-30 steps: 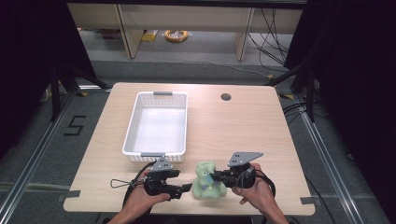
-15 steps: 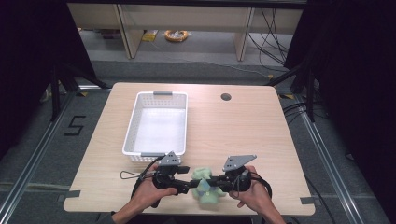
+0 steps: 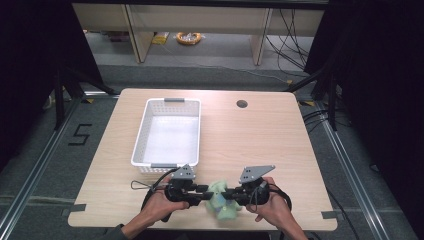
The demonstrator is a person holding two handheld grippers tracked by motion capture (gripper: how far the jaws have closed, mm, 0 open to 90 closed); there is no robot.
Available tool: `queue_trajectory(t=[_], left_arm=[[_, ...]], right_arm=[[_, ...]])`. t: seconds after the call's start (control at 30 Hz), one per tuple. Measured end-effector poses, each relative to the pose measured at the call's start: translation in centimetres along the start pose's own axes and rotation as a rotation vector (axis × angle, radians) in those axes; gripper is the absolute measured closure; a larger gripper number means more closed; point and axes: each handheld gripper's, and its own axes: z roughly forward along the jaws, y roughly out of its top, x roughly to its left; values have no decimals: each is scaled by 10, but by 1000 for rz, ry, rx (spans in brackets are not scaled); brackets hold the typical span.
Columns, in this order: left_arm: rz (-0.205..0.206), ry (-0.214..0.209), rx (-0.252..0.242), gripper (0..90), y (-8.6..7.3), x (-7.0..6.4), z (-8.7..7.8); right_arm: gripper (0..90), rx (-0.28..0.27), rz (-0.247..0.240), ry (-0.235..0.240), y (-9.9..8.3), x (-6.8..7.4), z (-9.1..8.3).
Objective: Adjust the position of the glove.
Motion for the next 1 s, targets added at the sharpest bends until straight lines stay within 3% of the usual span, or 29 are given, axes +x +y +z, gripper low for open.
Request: queue_trajectory(t=[0.07,0.1,0.2,0.27,0.33,0.37,0.47,0.5,0.57,0.63,0.7,0.8,0.83,0.87,1.0], left_arm=[[-8,-15,-5,772,0,0,-2],[-30,-34,-18,873,0,-2,-2],[-26,-30,-14,885,-1,-6,-1],[-20,-46,-2,888,-1,-9,1],[-29,-38,4,864,-2,-11,4],[-12,-29,5,846,-2,-10,4],[1,27,5,798,-2,-9,2],[13,48,2,743,0,-7,0],[19,59,-4,709,0,-6,-1],[28,80,-8,618,2,-3,-1],[25,89,6,608,3,-2,-1],[11,99,14,575,3,0,4],[34,104,28,568,4,2,5],[29,105,25,560,4,3,6],[35,114,36,557,6,5,9]], right_arm=[[868,-9,-16,-4,1,-2,-1],[868,-9,-13,-17,2,-4,-4],[868,-10,2,-21,4,-6,-6],[868,-6,-21,-10,7,-9,-6],[868,7,-34,-9,11,-11,-5],[868,7,-57,-8,15,-13,-3],[868,27,-68,-1,17,-16,0],[868,42,-83,22,16,-19,4],[868,48,-83,25,16,-20,6],[863,66,-89,36,14,-26,12],[861,78,-85,40,13,-28,13],[837,109,-93,23,12,-34,21],[815,122,-91,7,10,-34,22],[777,129,-86,-5,10,-34,23],[658,120,-47,-49,7,-31,19]])
